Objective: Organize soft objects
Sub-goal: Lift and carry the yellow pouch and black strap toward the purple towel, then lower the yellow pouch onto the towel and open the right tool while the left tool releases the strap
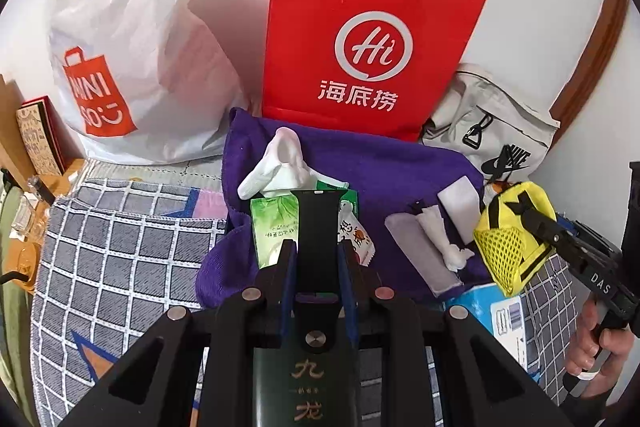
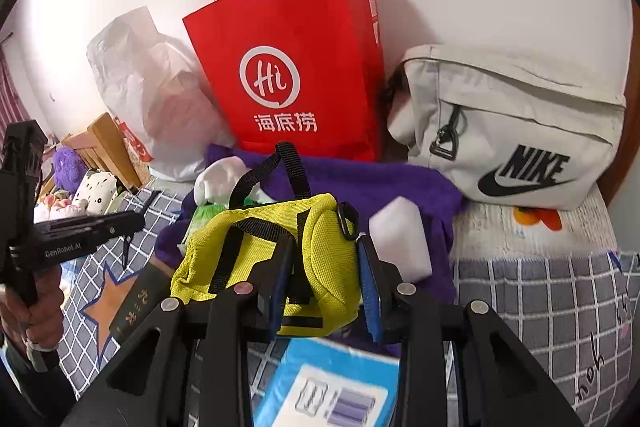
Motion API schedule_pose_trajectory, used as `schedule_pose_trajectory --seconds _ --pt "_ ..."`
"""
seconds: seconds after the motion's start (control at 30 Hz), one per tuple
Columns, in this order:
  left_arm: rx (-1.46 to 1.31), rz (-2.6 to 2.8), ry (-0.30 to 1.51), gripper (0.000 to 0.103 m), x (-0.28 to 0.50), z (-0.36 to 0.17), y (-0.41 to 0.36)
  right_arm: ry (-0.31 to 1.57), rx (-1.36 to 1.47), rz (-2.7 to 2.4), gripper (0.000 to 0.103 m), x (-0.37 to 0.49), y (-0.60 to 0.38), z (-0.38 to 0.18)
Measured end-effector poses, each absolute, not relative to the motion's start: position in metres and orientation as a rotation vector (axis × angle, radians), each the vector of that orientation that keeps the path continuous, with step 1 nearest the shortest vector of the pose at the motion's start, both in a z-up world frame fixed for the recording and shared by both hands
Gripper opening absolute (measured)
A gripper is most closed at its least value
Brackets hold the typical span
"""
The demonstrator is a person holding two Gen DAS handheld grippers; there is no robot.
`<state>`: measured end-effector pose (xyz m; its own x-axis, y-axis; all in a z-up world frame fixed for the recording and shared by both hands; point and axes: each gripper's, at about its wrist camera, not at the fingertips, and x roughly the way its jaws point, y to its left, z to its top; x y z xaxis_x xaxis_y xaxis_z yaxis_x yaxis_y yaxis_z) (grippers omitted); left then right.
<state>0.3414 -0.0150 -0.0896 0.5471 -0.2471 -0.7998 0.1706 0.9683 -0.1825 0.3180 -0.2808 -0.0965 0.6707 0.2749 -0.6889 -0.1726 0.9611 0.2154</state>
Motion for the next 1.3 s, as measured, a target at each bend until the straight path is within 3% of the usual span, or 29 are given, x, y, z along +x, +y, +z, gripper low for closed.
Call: schedule_pose_trajectory --seconds 1.3 --pt "-0.112 -0.250 1.140 0.021 0.419 -0.163 -0.038 1.032 0.161 0.263 0.034 0.400 -0.276 -0.187"
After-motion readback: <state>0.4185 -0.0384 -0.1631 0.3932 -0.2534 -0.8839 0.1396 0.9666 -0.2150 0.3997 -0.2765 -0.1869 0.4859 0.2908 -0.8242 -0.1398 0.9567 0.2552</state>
